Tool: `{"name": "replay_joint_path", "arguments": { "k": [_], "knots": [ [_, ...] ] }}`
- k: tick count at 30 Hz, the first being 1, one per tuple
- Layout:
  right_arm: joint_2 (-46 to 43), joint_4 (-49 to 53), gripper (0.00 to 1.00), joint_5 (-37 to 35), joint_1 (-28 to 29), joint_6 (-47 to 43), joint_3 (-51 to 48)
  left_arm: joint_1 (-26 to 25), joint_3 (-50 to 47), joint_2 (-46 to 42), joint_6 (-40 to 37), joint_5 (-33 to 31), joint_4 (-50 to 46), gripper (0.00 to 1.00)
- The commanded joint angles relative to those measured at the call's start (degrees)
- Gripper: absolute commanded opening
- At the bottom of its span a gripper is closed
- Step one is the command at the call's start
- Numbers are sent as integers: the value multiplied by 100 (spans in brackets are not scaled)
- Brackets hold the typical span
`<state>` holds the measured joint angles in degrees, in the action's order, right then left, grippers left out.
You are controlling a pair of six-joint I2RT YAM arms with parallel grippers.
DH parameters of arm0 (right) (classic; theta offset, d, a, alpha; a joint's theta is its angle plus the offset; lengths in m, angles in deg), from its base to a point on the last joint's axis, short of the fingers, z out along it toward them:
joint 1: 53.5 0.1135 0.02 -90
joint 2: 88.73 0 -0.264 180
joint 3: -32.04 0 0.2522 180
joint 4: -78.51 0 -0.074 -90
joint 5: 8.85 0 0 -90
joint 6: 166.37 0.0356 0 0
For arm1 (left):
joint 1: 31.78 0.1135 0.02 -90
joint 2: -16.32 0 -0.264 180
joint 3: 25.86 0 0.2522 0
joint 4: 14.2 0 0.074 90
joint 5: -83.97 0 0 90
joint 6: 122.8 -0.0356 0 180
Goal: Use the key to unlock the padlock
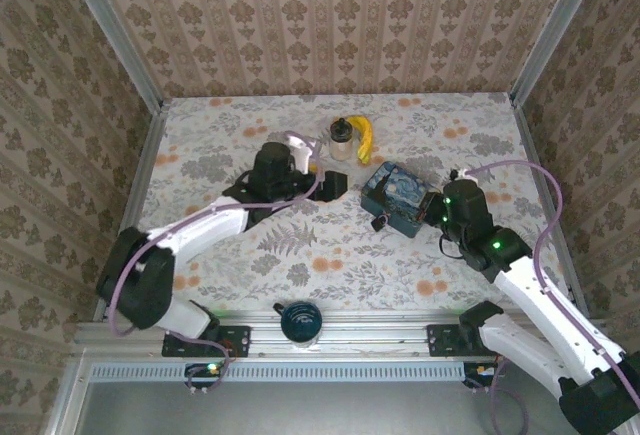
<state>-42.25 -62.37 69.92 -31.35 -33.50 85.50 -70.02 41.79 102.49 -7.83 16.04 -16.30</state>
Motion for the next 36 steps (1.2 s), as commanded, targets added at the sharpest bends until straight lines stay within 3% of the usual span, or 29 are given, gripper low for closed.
{"name": "replay_joint_path", "arguments": {
  "k": [1,7,15,24,29,36],
  "knots": [
    [-122,772,0,-745,-197,287,-192,-119,533,577,-191,115,-33,100],
    [14,683,0,-706,-709,252,-429,-327,1260,1791,-108,472,165,100],
    [832,-183,0,-402,-1063,30,-527,-417,1942,2719,-118,676,19,96],
    [1888,-865,0,-297,-1180,-258,-313,-487,2363,3258,-141,851,-6,85],
    [2371,-1315,0,162,-1179,-501,-163,-592,2487,3351,-253,872,-94,76],
    [2849,-1829,0,673,-804,-749,58,-722,1962,3097,-70,831,214,61]
  ]
}}
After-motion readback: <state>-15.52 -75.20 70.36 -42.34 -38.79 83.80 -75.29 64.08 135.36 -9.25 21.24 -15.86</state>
